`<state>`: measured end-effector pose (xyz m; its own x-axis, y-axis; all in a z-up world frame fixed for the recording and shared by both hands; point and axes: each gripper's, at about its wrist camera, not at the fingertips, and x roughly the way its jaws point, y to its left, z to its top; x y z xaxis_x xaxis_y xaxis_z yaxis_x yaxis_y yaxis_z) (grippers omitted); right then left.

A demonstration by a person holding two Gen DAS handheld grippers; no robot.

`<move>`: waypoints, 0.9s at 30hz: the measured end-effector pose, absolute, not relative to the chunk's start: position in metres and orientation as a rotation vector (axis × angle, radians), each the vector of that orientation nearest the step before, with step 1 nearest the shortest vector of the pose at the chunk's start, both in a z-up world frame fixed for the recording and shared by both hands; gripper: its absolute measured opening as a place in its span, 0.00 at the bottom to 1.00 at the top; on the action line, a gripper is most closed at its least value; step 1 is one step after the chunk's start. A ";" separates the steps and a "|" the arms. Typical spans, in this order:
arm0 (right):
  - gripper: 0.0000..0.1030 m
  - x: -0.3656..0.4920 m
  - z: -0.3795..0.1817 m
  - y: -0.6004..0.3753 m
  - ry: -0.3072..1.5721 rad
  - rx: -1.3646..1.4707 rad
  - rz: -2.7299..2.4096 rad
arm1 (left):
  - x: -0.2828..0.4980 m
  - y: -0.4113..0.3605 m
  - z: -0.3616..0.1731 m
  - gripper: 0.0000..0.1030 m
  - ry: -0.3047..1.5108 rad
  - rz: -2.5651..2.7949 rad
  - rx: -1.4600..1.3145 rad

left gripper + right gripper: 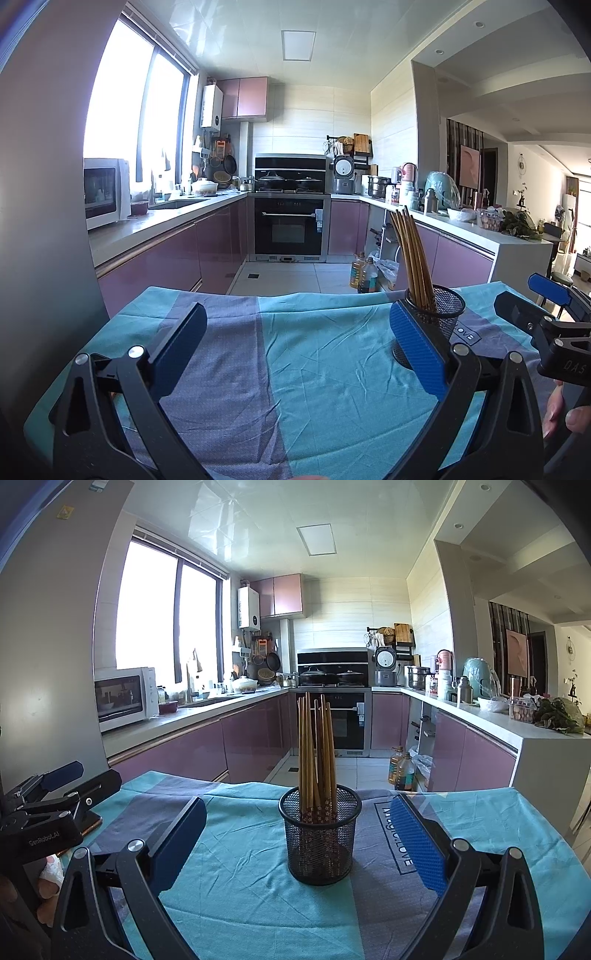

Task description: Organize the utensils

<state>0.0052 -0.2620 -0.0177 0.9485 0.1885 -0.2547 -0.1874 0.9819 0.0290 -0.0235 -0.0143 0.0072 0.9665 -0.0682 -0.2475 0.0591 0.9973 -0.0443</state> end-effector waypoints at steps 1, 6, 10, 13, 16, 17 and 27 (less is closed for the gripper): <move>0.94 0.005 -0.018 -0.262 0.260 0.006 0.191 | -0.024 -0.015 0.007 0.95 0.252 -0.064 -0.036; 0.94 0.006 -0.017 -0.262 0.262 0.009 0.192 | -0.024 -0.015 0.007 0.95 0.251 -0.064 -0.037; 0.94 0.006 -0.018 -0.262 0.259 0.009 0.192 | -0.024 -0.015 0.006 0.95 0.252 -0.065 -0.036; 0.94 0.007 -0.018 -0.262 0.262 0.009 0.193 | -0.023 -0.015 0.006 0.95 0.253 -0.065 -0.037; 0.94 0.007 -0.018 -0.263 0.261 0.010 0.192 | -0.023 -0.015 0.007 0.95 0.252 -0.064 -0.037; 0.94 0.007 -0.018 -0.263 0.261 0.009 0.192 | -0.023 -0.015 0.007 0.95 0.252 -0.065 -0.037; 0.94 0.008 -0.018 -0.263 0.262 0.011 0.192 | -0.023 -0.015 0.007 0.95 0.251 -0.064 -0.037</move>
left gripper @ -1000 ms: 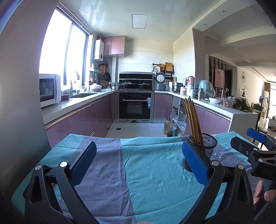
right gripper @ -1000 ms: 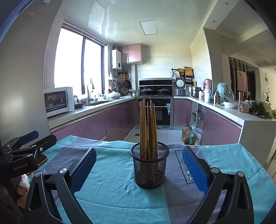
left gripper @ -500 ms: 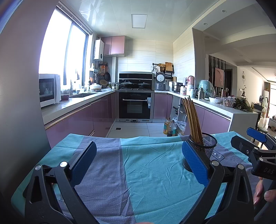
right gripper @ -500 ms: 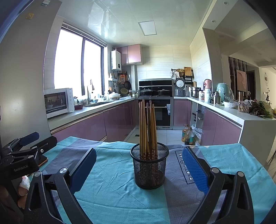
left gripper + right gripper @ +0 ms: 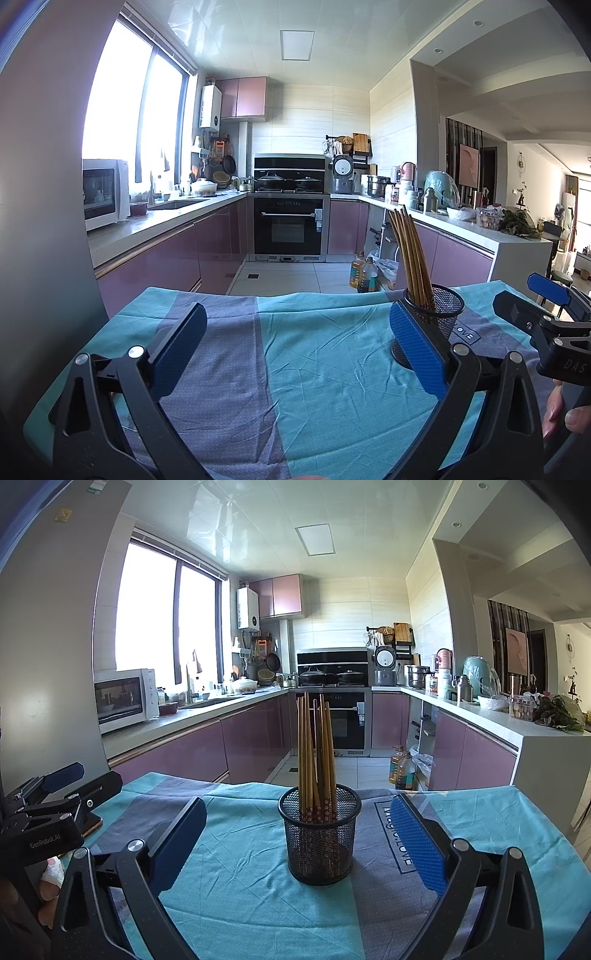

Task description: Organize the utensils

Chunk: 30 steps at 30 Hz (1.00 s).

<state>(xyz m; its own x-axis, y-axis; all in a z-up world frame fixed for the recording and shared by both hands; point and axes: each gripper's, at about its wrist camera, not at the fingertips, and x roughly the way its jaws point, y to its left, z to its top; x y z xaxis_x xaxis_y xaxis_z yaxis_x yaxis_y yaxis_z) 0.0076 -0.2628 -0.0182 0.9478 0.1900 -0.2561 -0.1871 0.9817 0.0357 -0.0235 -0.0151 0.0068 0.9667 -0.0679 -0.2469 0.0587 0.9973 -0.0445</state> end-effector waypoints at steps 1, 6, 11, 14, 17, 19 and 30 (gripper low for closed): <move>0.94 0.007 -0.018 -0.263 0.262 0.012 0.192 | -0.023 -0.015 0.007 0.95 0.251 -0.064 -0.037; 0.94 0.007 -0.018 -0.263 0.261 0.013 0.192 | -0.023 -0.015 0.007 0.95 0.252 -0.064 -0.036; 0.94 0.007 -0.018 -0.263 0.261 0.013 0.191 | -0.023 -0.015 0.007 0.95 0.251 -0.065 -0.036; 0.94 0.007 -0.018 -0.264 0.260 0.014 0.190 | -0.023 -0.015 0.007 0.95 0.252 -0.064 -0.034; 0.94 0.007 -0.018 -0.264 0.257 0.016 0.188 | -0.023 -0.015 0.007 0.95 0.250 -0.064 -0.035; 0.94 0.006 -0.018 -0.264 0.256 0.016 0.187 | -0.022 -0.015 0.007 0.95 0.249 -0.064 -0.034; 0.94 0.006 -0.019 -0.263 0.252 0.013 0.185 | -0.021 -0.013 0.007 0.95 0.234 -0.061 -0.035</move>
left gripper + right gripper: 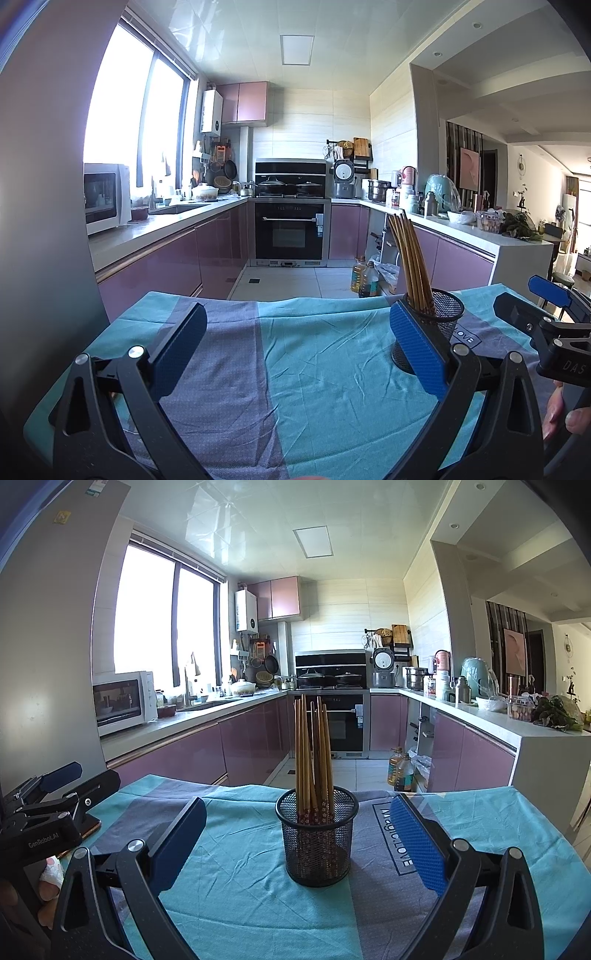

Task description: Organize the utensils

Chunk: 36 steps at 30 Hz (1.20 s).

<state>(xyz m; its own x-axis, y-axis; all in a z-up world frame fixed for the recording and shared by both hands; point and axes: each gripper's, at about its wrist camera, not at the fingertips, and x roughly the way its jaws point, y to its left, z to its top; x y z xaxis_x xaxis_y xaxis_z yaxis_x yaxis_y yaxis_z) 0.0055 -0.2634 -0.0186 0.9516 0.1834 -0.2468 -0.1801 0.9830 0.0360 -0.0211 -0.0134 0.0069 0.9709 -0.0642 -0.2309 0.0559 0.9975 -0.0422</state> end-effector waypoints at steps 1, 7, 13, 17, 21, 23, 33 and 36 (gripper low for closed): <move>0.94 0.006 -0.019 -0.263 0.252 0.013 0.184 | -0.021 -0.013 0.006 0.95 0.233 -0.059 -0.035; 0.94 0.005 -0.018 -0.262 0.248 0.013 0.182 | -0.022 -0.014 0.005 0.95 0.226 -0.051 -0.030; 0.94 0.005 -0.018 -0.262 0.246 0.013 0.183 | -0.022 -0.013 0.005 0.95 0.221 -0.048 -0.027; 0.94 0.004 -0.018 -0.262 0.246 0.012 0.181 | -0.023 -0.014 0.005 0.95 0.220 -0.047 -0.027; 0.94 0.004 -0.019 -0.262 0.246 0.015 0.180 | -0.023 -0.014 0.005 0.95 0.219 -0.047 -0.028; 0.94 0.004 -0.019 -0.262 0.246 0.015 0.179 | -0.023 -0.013 0.004 0.95 0.220 -0.047 -0.028; 0.94 0.002 -0.019 -0.261 0.245 0.017 0.178 | -0.024 -0.013 0.004 0.95 0.216 -0.046 -0.028; 0.94 0.002 -0.019 -0.261 0.245 0.016 0.178 | -0.024 -0.013 0.004 0.95 0.217 -0.046 -0.027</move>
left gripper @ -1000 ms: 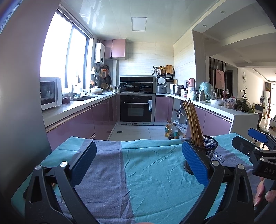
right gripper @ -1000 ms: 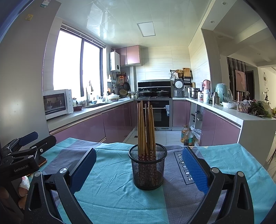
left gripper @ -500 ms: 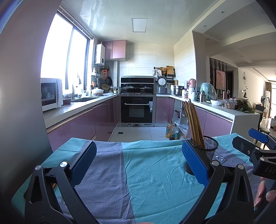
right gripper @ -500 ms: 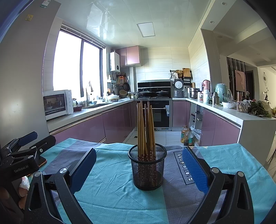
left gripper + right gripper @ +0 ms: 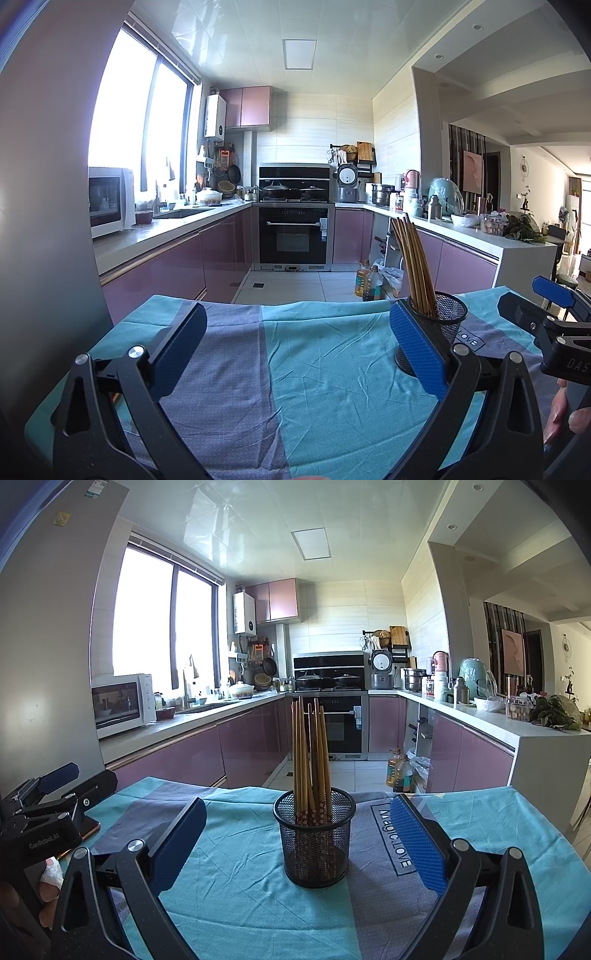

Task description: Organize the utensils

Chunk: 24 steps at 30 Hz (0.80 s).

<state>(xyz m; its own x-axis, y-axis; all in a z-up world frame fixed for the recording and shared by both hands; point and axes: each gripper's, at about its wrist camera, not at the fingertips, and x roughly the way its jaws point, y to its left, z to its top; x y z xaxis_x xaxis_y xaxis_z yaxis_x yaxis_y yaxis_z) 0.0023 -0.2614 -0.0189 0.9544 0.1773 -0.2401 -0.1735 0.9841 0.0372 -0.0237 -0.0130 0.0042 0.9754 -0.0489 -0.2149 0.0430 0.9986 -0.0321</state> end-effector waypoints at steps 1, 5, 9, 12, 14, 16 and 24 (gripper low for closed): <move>0.94 0.002 -0.019 -0.261 0.245 0.016 0.177 | -0.024 -0.013 0.004 0.95 0.218 -0.046 -0.027; 0.94 0.002 -0.019 -0.261 0.245 0.016 0.177 | -0.024 -0.013 0.004 0.95 0.217 -0.047 -0.028; 0.94 0.002 -0.019 -0.261 0.244 0.018 0.177 | -0.024 -0.013 0.004 0.95 0.218 -0.047 -0.027; 0.94 0.003 -0.019 -0.260 0.244 0.020 0.174 | -0.025 -0.014 0.005 0.95 0.218 -0.048 -0.026; 0.94 0.003 -0.019 -0.261 0.244 0.020 0.174 | -0.025 -0.014 0.004 0.95 0.218 -0.046 -0.025; 0.94 0.003 -0.018 -0.261 0.244 0.019 0.175 | -0.025 -0.014 0.005 0.95 0.218 -0.047 -0.026; 0.94 0.003 -0.018 -0.260 0.243 0.021 0.173 | -0.025 -0.014 0.004 0.95 0.217 -0.046 -0.025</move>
<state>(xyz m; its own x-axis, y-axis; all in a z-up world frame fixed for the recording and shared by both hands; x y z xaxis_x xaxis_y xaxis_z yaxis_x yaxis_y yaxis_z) 0.0032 -0.2601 -0.0180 0.9559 0.1729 -0.2374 -0.1679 0.9849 0.0414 -0.0251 -0.0141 0.0043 0.9755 -0.0486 -0.2145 0.0431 0.9986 -0.0299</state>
